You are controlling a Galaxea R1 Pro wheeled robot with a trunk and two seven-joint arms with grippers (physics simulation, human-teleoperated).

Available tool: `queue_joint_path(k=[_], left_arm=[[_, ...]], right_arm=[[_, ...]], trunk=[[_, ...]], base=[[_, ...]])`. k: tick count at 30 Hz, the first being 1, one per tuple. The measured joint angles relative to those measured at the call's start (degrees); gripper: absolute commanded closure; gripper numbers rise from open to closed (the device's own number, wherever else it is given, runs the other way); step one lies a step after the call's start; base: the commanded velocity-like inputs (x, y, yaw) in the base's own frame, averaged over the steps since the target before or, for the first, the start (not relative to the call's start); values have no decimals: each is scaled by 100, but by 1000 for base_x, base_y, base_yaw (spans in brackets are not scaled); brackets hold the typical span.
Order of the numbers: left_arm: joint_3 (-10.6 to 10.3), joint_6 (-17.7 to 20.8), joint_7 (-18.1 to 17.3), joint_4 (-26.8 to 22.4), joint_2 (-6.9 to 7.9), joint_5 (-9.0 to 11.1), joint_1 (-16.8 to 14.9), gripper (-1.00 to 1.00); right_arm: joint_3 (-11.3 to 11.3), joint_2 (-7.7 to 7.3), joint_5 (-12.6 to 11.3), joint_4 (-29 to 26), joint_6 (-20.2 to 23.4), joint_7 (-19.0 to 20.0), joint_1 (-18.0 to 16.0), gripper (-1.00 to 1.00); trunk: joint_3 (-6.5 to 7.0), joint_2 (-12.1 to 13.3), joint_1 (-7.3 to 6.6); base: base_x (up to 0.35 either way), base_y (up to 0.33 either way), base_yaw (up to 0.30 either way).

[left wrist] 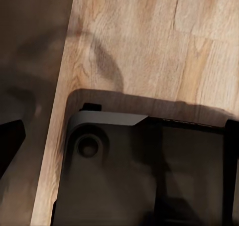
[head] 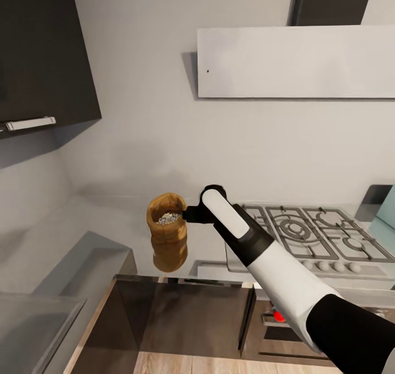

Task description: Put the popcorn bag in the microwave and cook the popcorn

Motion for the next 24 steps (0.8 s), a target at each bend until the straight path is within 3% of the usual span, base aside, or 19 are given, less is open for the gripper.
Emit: queue_joint_path(k=[19, 20, 23, 24], left_arm=[[0, 0, -1, 0, 0, 0, 6, -100], [0, 0, -1, 0, 0, 0, 6, -100], [0, 0, -1, 0, 0, 0, 6, -100], [0, 0, -1, 0, 0, 0, 6, -100]], right_arm=[[-28, 0, -15, 216, 47, 9, -53, -100], [-294, -2, -62, 724, 260, 16, -527, -100], [-421, 0, -196, 1693, 339, 96, -1262, -100], [-431, 0, -211, 1808, 345, 106, -1367, -100]], trunk=[[-123, -1, 0], [-122, 3, 2], [-122, -1, 0], [-123, -2, 0]], base=[[0, 0, 0], [0, 0, 0], [0, 0, 0], [0, 0, 0]])
